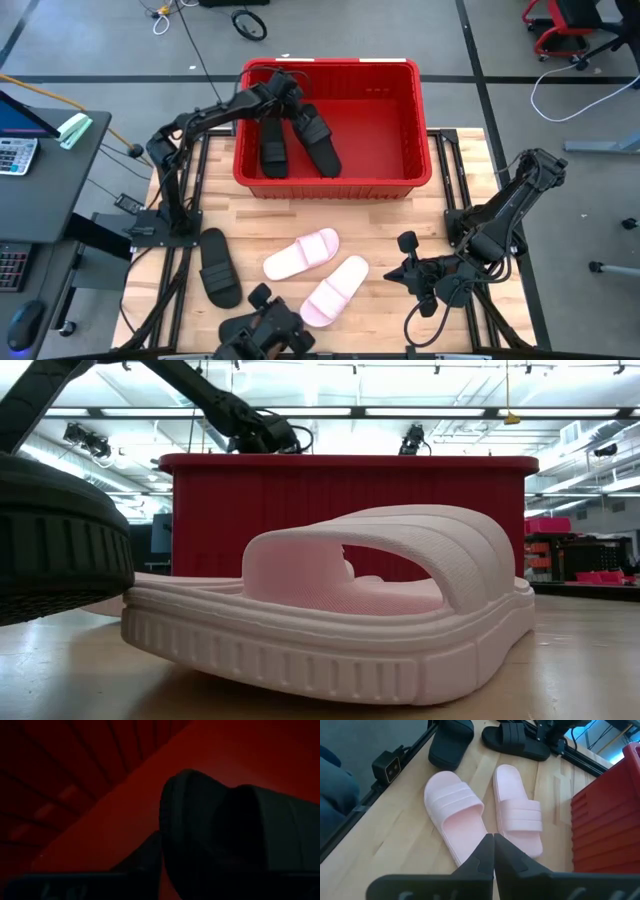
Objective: Pick and place slides into bin
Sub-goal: Put the bottom right black slide into the red bin, then put the top pink slide into the red bin
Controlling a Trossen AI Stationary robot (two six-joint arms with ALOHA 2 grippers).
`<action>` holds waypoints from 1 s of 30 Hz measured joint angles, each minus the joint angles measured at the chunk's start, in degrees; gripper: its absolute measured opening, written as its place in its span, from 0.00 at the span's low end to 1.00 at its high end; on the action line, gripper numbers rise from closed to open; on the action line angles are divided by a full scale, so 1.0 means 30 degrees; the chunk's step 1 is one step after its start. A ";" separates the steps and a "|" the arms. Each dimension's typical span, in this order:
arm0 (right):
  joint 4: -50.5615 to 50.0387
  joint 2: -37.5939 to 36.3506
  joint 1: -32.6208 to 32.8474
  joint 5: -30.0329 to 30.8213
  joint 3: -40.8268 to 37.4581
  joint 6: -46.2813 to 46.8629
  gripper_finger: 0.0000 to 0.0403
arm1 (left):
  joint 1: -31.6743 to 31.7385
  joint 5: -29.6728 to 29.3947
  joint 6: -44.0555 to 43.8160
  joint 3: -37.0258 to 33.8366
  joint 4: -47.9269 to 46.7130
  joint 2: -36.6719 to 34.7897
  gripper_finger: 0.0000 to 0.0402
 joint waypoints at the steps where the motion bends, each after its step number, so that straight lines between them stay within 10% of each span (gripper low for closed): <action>1: 0.0002 0.0000 -0.0006 0.0000 0.0000 -0.0003 0.01 | 0.0036 -0.0079 0.0154 0.0000 0.0263 0.0000 0.31; 12: 0.0020 0.0000 -0.0737 -0.0048 -0.0008 -0.0095 0.02 | -0.0611 -0.0032 0.0567 0.0944 0.2290 -0.0183 0.63; 30: 1.2559 0.0000 -0.2805 -0.4319 -0.7796 0.2697 0.02 | -0.8604 0.1010 0.0643 1.4439 -0.8905 -0.0393 0.53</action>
